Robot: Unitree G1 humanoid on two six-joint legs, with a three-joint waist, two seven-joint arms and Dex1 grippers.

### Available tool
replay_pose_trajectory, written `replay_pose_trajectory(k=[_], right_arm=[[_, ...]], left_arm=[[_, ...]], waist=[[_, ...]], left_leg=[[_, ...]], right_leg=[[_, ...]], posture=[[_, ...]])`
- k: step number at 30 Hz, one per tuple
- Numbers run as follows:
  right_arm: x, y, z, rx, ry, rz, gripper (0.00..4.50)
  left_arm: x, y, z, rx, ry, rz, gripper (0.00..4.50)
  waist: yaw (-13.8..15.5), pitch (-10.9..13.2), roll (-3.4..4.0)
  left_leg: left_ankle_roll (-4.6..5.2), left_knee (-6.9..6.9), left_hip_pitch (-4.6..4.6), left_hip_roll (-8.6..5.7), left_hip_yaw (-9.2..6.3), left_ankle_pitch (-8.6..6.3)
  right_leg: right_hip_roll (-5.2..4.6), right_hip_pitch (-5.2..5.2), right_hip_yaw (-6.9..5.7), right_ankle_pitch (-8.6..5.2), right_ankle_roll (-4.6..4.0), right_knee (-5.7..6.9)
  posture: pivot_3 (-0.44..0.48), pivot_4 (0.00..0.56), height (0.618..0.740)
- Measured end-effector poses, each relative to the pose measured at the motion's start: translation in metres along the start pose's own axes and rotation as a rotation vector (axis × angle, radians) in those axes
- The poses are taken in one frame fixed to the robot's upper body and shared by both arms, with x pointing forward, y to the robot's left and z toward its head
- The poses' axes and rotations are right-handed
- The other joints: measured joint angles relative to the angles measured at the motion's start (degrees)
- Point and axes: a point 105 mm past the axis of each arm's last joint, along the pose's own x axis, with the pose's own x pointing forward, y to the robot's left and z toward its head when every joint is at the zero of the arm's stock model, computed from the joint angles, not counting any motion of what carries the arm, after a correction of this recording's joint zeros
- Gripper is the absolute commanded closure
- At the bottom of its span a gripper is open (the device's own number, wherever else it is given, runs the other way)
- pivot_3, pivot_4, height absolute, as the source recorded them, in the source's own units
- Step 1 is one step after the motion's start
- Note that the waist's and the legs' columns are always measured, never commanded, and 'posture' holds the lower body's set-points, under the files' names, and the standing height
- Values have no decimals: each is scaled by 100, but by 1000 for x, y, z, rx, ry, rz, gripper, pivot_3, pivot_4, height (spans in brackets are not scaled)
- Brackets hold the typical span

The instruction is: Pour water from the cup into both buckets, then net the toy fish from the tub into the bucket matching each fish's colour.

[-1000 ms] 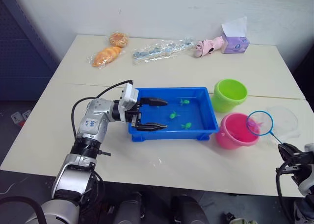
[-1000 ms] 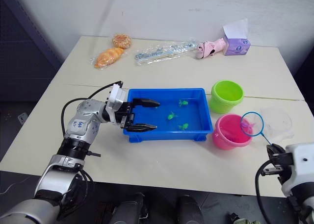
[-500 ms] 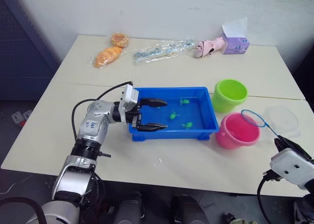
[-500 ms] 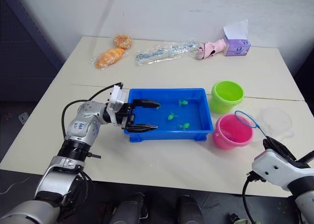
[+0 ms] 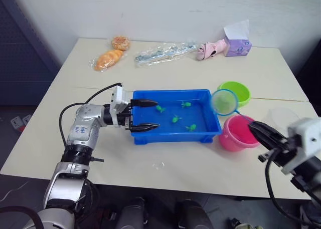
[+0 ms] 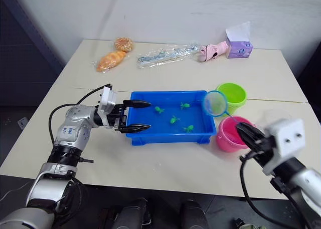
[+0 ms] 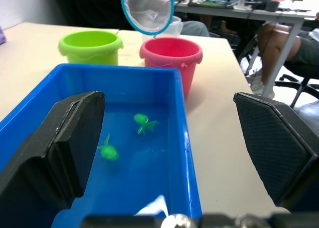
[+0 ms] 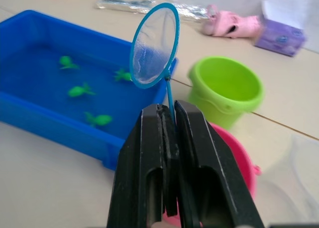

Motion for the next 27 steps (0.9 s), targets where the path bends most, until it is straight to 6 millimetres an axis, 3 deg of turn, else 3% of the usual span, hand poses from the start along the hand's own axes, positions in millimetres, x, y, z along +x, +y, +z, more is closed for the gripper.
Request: replay_pose_trajectory(k=[3, 7, 17, 21, 27], right_arm=[[17, 7, 2, -92, 63, 80, 4500], [46, -4, -6, -238, 147, 84, 4500], [71, -22, -25, -555, 311, 105, 4500], [76, -20, -32, -548, 340, 142, 4500], [83, -8, -37, -394, 394, 208, 4500]], left_arm=[[-5, 0, -5, -11, 9, 29, 39], [-12, -1, -6, -3, 28, 61, 39], [-23, -5, -2, 29, 59, 97, 39], [-24, -8, -3, 21, 66, 100, 39], [-25, -9, -5, 7, 70, 109, 39]], waist=[[-2, 0, -1], [-10, 1, 0], [-14, 1, 1], [-14, 1, 1], [-14, 1, 1]], left_leg=[[7, -1, 2, -1, 0, -7], [12, 2, 0, -5, 7, -10], [10, 3, -5, -4, 3, -13], [8, 1, -6, -4, 4, -13], [8, 2, -6, -4, 1, -13]], right_leg=[[-3, 6, -1, 0, 0, -11], [-9, 8, 0, 0, 0, -22], [-9, 9, -9, 0, 0, -28], [-9, 8, -8, 0, 0, -28], [-10, 9, -10, 0, 0, -28]], posture=[[0, 150, 740], [0, 150, 740], [0, 150, 740], [0, 150, 740], [0, 150, 740]])
